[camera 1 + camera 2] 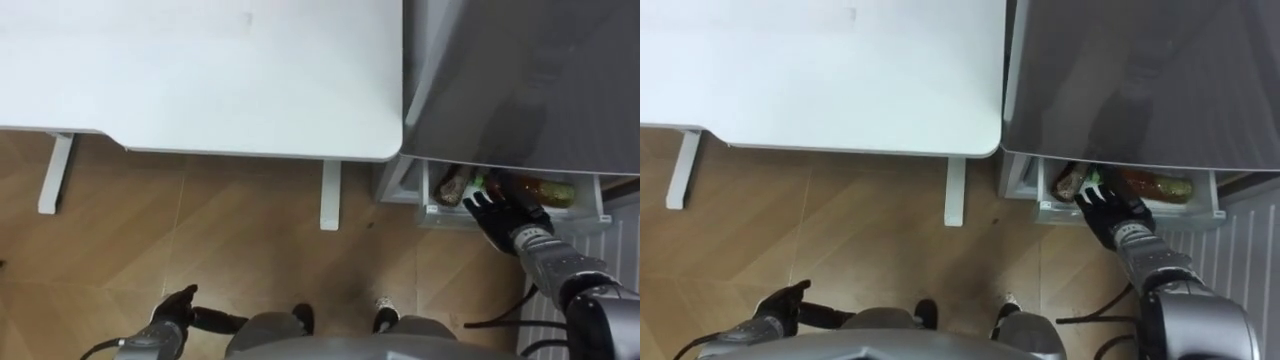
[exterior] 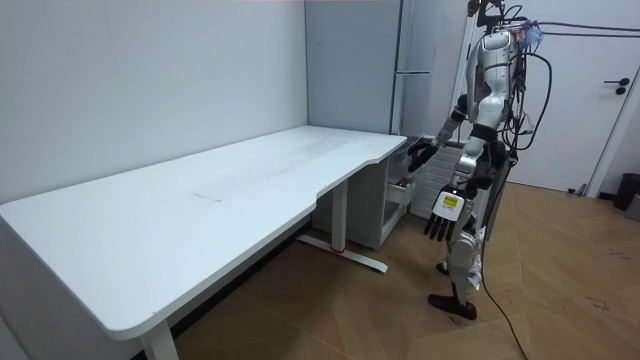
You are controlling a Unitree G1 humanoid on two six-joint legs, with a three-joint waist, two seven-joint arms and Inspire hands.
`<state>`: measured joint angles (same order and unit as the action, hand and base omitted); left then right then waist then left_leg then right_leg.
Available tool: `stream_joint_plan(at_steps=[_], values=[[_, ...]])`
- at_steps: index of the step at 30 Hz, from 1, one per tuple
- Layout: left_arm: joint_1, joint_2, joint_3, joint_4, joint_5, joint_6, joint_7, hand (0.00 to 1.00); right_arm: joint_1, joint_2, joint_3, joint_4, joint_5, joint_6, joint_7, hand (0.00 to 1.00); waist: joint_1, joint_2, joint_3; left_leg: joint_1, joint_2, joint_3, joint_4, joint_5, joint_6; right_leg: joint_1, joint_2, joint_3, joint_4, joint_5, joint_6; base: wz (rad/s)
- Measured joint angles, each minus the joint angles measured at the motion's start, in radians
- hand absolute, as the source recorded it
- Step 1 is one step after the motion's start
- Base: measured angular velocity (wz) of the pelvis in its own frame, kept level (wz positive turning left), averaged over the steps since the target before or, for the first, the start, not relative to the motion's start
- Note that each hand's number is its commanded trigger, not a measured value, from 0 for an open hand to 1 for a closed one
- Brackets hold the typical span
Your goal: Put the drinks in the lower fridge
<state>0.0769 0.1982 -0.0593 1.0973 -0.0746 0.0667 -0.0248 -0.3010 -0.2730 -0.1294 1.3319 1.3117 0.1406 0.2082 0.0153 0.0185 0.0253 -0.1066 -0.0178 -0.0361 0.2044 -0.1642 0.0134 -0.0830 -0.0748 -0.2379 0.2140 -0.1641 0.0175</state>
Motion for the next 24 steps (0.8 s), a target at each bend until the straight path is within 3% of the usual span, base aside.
stream_joint_plan(at_steps=[2, 6, 13, 18, 20, 24], values=[[0.012, -0.001, 0.018, 0.0, 0.0, -0.001, 0.002, 0.0, 0.014, 0.0, 0.0, 0.0, -0.017, 0.001, 0.006, 0.0, 0.001, -0.004, -0.0068, 0.026, 0.001, 0.003, -0.009, 0.0, 0.0, 0.025, 0.002, 0.004, -0.012, 0.0, 0.001, -0.02], [0.02, 0.0, 0.04, 0.0, 0.0, -0.001, 0.018, 0.0, 0.027, 0.0, 0.0, 0.0, -0.054, 0.0, 0.027, 0.0, 0.001, -0.01, -0.0091, 0.049, 0.001, 0.006, -0.016, 0.0, 0.0, 0.042, 0.004, 0.01, -0.013, 0.0, 0.001, -0.05], [0.065, -0.002, 0.085, -0.001, 0.002, -0.006, 0.024, 0.0, 0.129, 0.009, -0.003, -0.002, -0.119, -0.017, 0.06, 0.0, 0.012, -0.047, -0.0283, 0.115, 0.006, 0.03, -0.027, -0.001, -0.001, 0.107, 0.011, 0.021, -0.046, 0.002, 0.003, -0.02], [0.073, -0.009, 0.133, 0.0, 0.026, -0.011, 0.048, 0.0, 0.212, 0.017, -0.012, -0.003, -0.156, -0.033, 0.064, 0.0, 0.018, -0.045, -0.025, 0.135, 0.008, 0.035, -0.043, -0.001, -0.001, 0.121, 0.013, 0.026, -0.046, 0.003, 0.004, -0.03], [0.082, -0.016, 0.168, 0.0, 0.025, -0.024, 0.066, 0.0, 0.252, 0.03, -0.012, 0.001, -0.161, -0.047, 0.061, 0.0, 0.019, -0.042, -0.022, 0.138, 0.011, 0.049, -0.047, -0.002, -0.002, 0.128, 0.017, 0.04, -0.048, 0.004, 0.004, -0.14], [0.089, -0.026, 0.176, 0.0, 0.026, -0.032, 0.098, 0.0, 0.295, 0.059, -0.014, 0.002, -0.188, -0.06, 0.005, 0.0, 0.013, -0.041, -0.0188, 0.138, 0.014, 0.061, -0.054, -0.002, -0.002, 0.118, 0.02, 0.049, -0.048, 0.005, 0.002, -0.1]])
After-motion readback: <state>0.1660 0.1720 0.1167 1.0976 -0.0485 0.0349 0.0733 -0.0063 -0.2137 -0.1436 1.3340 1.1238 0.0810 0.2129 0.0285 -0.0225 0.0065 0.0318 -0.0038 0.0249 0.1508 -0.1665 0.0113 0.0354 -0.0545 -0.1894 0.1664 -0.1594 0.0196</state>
